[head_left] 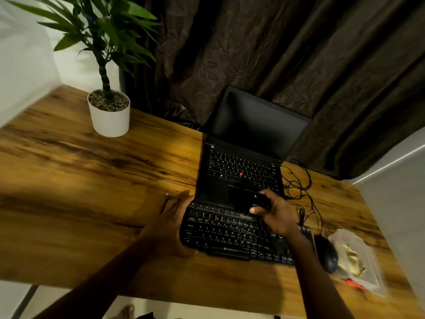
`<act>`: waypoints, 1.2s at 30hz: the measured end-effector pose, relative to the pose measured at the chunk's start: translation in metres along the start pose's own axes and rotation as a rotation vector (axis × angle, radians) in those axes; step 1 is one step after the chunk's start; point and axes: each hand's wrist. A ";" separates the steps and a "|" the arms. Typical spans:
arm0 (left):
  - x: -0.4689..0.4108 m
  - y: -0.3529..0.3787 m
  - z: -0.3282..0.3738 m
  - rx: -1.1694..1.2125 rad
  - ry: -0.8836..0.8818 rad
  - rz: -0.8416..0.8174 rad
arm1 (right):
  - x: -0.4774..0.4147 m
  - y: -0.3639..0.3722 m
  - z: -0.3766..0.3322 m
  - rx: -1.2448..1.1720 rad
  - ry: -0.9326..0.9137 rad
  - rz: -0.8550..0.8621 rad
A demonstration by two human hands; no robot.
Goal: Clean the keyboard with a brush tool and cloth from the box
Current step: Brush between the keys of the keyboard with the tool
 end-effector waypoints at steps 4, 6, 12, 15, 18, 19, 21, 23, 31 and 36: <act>0.000 0.002 -0.002 -0.023 0.036 0.015 | -0.004 0.019 -0.014 -0.051 -0.012 -0.028; -0.001 0.001 -0.003 -0.007 0.020 0.008 | -0.004 0.019 -0.016 -0.056 -0.008 -0.039; 0.000 0.001 -0.005 0.033 0.016 0.006 | 0.004 0.002 -0.005 -0.003 0.030 -0.010; -0.001 0.001 -0.007 0.048 0.027 -0.004 | 0.004 0.004 -0.008 -0.001 0.016 -0.001; 0.000 0.001 -0.010 0.042 0.040 0.006 | -0.003 0.017 -0.020 -0.035 -0.011 -0.016; 0.000 0.002 -0.011 0.038 0.050 0.017 | -0.005 0.023 -0.025 -0.049 -0.021 -0.023; -0.001 0.003 -0.013 0.042 0.054 0.022 | -0.008 0.033 -0.031 -0.075 -0.044 -0.041; -0.001 0.003 -0.014 0.054 0.040 0.014 | -0.010 0.039 -0.036 -0.073 -0.065 -0.054; 0.000 0.005 -0.014 0.039 0.023 0.021 | -0.009 0.019 -0.031 -0.001 -0.014 -0.065; 0.000 0.002 -0.014 0.060 0.020 0.014 | -0.017 0.049 -0.055 -0.016 -0.111 -0.097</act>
Point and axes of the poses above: each hand's wrist, its own x-axis away from the middle knuckle, its own y-axis out of the palm, z = x × y, and after that the axes turned 5 degrees about y, right-handed
